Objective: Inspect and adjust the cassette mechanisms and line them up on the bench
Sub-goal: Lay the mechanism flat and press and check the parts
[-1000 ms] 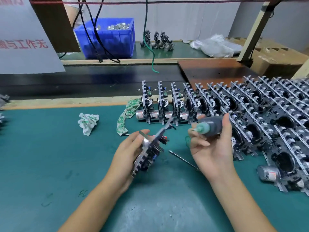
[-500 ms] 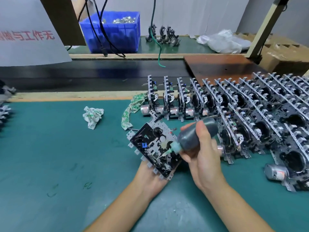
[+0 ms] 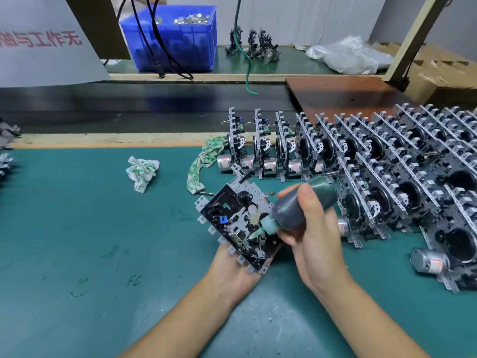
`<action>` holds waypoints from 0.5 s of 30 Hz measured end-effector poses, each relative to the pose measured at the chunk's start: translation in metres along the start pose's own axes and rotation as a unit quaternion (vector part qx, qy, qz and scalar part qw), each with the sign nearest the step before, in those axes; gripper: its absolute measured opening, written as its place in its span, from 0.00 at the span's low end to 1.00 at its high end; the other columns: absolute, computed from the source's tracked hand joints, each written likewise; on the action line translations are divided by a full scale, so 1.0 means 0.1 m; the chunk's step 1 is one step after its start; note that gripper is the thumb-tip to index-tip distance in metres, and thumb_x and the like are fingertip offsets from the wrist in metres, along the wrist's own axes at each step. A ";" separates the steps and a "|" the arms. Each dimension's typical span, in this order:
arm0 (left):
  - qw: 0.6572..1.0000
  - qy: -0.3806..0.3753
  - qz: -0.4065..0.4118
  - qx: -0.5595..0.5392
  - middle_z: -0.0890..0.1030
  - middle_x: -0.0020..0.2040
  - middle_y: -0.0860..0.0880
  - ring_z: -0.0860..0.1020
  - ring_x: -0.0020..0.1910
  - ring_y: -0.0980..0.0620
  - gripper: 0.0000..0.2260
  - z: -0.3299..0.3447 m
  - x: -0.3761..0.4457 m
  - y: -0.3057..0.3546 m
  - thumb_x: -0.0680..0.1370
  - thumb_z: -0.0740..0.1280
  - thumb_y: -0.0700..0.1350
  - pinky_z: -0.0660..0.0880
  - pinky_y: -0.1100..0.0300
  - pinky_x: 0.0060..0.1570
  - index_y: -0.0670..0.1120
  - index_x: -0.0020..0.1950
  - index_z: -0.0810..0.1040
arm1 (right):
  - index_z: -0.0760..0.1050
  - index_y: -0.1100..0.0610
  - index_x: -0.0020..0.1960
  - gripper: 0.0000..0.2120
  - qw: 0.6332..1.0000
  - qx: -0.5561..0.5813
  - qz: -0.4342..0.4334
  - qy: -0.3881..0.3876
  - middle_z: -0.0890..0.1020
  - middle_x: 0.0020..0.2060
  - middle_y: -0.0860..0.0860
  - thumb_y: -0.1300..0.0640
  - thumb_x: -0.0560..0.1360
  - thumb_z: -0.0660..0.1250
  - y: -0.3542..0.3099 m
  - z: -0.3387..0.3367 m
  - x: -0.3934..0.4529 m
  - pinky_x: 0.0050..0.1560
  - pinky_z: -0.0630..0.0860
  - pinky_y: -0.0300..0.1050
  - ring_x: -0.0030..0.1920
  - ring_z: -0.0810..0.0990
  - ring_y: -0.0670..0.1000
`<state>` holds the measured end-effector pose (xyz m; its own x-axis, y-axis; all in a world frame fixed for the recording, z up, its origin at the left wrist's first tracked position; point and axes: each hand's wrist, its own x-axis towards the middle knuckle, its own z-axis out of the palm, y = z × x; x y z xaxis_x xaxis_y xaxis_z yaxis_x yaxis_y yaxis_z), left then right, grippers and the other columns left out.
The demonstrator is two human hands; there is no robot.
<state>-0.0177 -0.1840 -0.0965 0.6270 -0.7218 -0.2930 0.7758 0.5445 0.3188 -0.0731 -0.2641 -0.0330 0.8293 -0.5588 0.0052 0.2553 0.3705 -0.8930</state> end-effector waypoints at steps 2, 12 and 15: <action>1.000 -0.001 0.003 0.000 0.79 0.45 0.40 0.79 0.40 0.46 0.11 0.00 0.00 0.00 0.73 0.60 0.41 0.77 0.52 0.48 0.39 0.48 0.80 | 0.80 0.50 0.31 0.14 1.000 -0.001 -0.004 -0.003 0.76 0.26 0.49 0.48 0.74 0.65 0.01 -0.01 0.00 0.19 0.61 0.33 0.26 0.70 0.43; 0.999 -0.036 0.013 0.005 0.82 0.41 0.41 0.81 0.37 0.46 0.10 0.07 -0.05 0.03 0.59 0.70 0.39 0.79 0.54 0.47 0.40 0.38 0.84 | 0.76 0.54 0.36 0.11 0.999 0.029 0.016 0.017 0.76 0.27 0.47 0.48 0.70 0.66 0.02 -0.06 0.03 0.19 0.63 0.32 0.25 0.72 0.43; 0.988 -0.151 -0.014 -0.007 0.77 0.33 0.42 0.76 0.33 0.50 0.04 0.19 -0.11 0.14 0.67 0.75 0.38 0.75 0.62 0.31 0.39 0.36 0.81 | 0.75 0.56 0.40 0.17 0.996 0.090 0.010 0.026 0.79 0.30 0.47 0.41 0.65 0.68 -0.04 -0.13 0.09 0.21 0.67 0.33 0.27 0.75 0.44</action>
<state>-0.0146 -0.1767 -0.0718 0.5577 -0.8298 -0.0180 0.7944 0.5274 0.3014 -0.0732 -0.2799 -0.0356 0.8093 -0.5860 -0.0398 0.3278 0.5069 -0.7972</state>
